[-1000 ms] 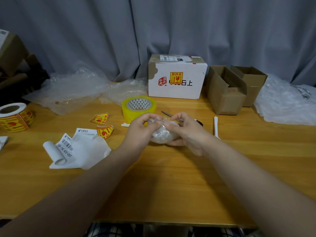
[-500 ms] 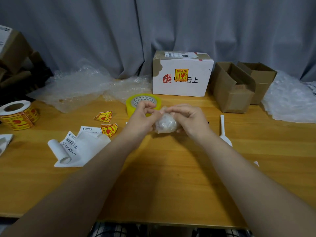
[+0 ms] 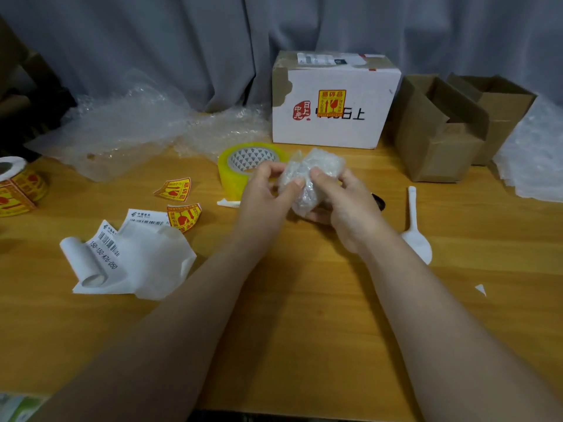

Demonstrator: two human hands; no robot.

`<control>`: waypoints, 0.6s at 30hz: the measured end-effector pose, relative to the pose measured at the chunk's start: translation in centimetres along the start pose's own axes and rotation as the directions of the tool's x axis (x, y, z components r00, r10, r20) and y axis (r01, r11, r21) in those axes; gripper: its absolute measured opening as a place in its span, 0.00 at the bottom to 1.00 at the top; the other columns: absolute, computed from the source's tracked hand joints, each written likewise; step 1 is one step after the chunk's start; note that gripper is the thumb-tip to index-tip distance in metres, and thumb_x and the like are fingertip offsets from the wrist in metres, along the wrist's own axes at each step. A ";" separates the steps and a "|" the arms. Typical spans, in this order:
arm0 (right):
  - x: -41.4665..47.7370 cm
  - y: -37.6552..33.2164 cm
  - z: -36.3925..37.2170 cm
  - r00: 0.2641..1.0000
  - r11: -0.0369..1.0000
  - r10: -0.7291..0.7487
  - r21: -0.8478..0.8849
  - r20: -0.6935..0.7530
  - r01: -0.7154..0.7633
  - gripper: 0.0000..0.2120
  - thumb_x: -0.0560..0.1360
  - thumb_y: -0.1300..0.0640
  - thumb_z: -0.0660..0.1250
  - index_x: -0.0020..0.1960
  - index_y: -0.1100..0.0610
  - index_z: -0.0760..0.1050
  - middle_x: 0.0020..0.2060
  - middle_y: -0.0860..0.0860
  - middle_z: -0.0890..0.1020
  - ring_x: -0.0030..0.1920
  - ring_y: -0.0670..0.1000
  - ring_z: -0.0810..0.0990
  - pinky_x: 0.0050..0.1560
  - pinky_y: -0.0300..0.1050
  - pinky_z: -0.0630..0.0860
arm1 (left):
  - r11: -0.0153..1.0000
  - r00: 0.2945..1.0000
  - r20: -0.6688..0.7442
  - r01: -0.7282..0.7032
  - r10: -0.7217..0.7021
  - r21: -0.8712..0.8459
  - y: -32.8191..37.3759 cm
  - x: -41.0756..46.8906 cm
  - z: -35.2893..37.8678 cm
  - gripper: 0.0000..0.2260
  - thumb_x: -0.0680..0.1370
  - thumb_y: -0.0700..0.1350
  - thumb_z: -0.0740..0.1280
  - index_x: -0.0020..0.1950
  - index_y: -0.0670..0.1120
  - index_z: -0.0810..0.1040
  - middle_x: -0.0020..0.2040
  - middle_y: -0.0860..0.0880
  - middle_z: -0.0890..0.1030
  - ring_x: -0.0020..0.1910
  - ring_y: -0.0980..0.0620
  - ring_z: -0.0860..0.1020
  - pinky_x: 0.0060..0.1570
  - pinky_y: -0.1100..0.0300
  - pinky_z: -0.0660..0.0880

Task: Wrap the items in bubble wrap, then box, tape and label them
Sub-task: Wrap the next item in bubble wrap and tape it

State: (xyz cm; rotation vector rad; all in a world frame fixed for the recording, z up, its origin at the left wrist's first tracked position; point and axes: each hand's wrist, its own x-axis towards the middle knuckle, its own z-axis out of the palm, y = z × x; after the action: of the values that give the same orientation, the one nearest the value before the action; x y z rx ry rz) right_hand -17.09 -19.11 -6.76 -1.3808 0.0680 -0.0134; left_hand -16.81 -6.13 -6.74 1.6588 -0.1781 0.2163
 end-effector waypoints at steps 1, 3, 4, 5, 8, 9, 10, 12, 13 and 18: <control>0.0 -0.1 0.0 1.000 1.000 -0.008 -0.002 0.009 0.008 0.14 0.77 0.54 0.67 0.62 0.54 0.71 0.54 0.53 0.82 0.50 0.54 0.84 0.45 0.52 0.82 | 0.993 0.998 -0.029 -0.052 0.055 0.108 -0.2 0.1 -0.2 0.07 0.76 0.42 0.69 0.50 0.51 0.74 0.51 0.50 0.79 0.47 0.56 0.78 0.45 0.66 0.76; -0.1 -0.3 -0.1 0.996 0.990 -0.084 -0.111 0.007 0.084 0.13 0.78 0.56 0.66 0.61 0.53 0.71 0.53 0.52 0.82 0.50 0.52 0.84 0.42 0.48 0.82 | 0.953 0.987 -0.056 -0.132 0.152 0.275 -0.4 0.3 -0.8 0.05 0.75 0.43 0.70 0.49 0.51 0.76 0.46 0.52 0.78 0.43 0.60 0.75 0.43 0.72 0.73; 0.0 -0.2 -0.1 0.991 0.974 -0.135 -0.185 0.010 0.134 0.12 0.78 0.56 0.66 0.60 0.52 0.71 0.52 0.50 0.81 0.51 0.51 0.83 0.42 0.47 0.82 | 0.935 0.983 -0.059 -0.147 0.175 0.322 -0.5 0.4 -1.2 0.04 0.75 0.43 0.70 0.48 0.50 0.78 0.43 0.53 0.78 0.40 0.62 0.74 0.41 0.73 0.72; 0.0 -0.1 -0.1 0.983 0.950 -0.184 -0.252 0.020 0.183 0.11 0.78 0.56 0.66 0.59 0.50 0.72 0.51 0.47 0.81 0.51 0.48 0.82 0.44 0.46 0.82 | 0.925 0.982 -0.058 -0.148 0.179 0.350 -0.6 0.5 -1.5 0.03 0.75 0.42 0.70 0.47 0.49 0.79 0.39 0.55 0.77 0.37 0.64 0.74 0.39 0.74 0.71; 0.1 0.5 0.4 0.959 0.907 -0.282 -0.321 0.019 0.272 0.13 0.77 0.58 0.67 0.60 0.47 0.73 0.51 0.46 0.81 0.53 0.45 0.80 0.51 0.45 0.80 | 0.928 0.987 -0.038 -0.131 0.153 0.350 -0.6 0.7 -1.8 0.01 0.76 0.42 0.69 0.45 0.47 0.79 0.35 0.57 0.76 0.32 0.66 0.73 0.35 0.74 0.70; 0.1 0.5 0.7 0.950 0.903 -0.311 -0.310 0.000 0.296 0.14 0.78 0.59 0.66 0.61 0.48 0.72 0.53 0.46 0.80 0.54 0.44 0.79 0.54 0.43 0.79 | 0.933 0.988 -0.030 -0.135 0.154 0.333 -0.4 0.6 -1.6 0.02 0.76 0.41 0.68 0.45 0.48 0.79 0.34 0.56 0.76 0.32 0.65 0.73 0.35 0.73 0.71; 0.0 0.5 1.0 0.938 0.897 -0.346 -0.299 -0.016 0.325 0.15 0.78 0.60 0.66 0.62 0.47 0.71 0.54 0.46 0.80 0.56 0.44 0.78 0.56 0.41 0.78 | 0.939 0.987 -0.024 -0.143 0.158 0.312 -0.3 0.5 -1.2 0.03 0.77 0.41 0.68 0.45 0.48 0.78 0.34 0.55 0.77 0.32 0.63 0.73 0.35 0.72 0.71; -0.1 0.6 1.7 0.916 0.870 -0.400 -0.331 -0.040 0.365 0.16 0.79 0.61 0.63 0.64 0.46 0.70 0.58 0.47 0.77 0.58 0.44 0.77 0.58 0.40 0.76 | 0.952 0.987 -0.023 -0.150 0.162 0.267 0.1 0.2 -0.4 0.04 0.77 0.39 0.67 0.44 0.48 0.77 0.34 0.54 0.77 0.33 0.62 0.74 0.36 0.71 0.73; 0.0 0.7 2.0 0.912 0.854 -0.409 -0.369 -0.041 0.366 0.17 0.80 0.60 0.61 0.66 0.46 0.69 0.60 0.49 0.75 0.58 0.44 0.76 0.58 0.39 0.76 | 0.957 0.986 -0.025 -0.151 0.162 0.249 0.2 0.1 -0.1 0.06 0.77 0.39 0.67 0.43 0.49 0.76 0.34 0.54 0.78 0.33 0.62 0.75 0.37 0.71 0.73; -0.1 0.6 1.4 0.957 0.922 -0.289 -0.268 0.004 0.280 0.20 0.76 0.43 0.61 0.67 0.43 0.63 0.65 0.52 0.68 0.62 0.49 0.73 0.62 0.48 0.75 | 0.977 0.992 0.058 -0.117 0.108 0.177 0.5 -0.1 0.2 0.06 0.79 0.37 0.64 0.52 0.43 0.79 0.43 0.52 0.82 0.43 0.57 0.81 0.47 0.65 0.77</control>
State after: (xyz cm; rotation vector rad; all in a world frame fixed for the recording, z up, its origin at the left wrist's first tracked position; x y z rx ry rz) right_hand -17.12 -17.60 -7.08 -1.6503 -0.1066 -0.2813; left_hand -17.04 -6.38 -6.29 1.8371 -0.2967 0.2857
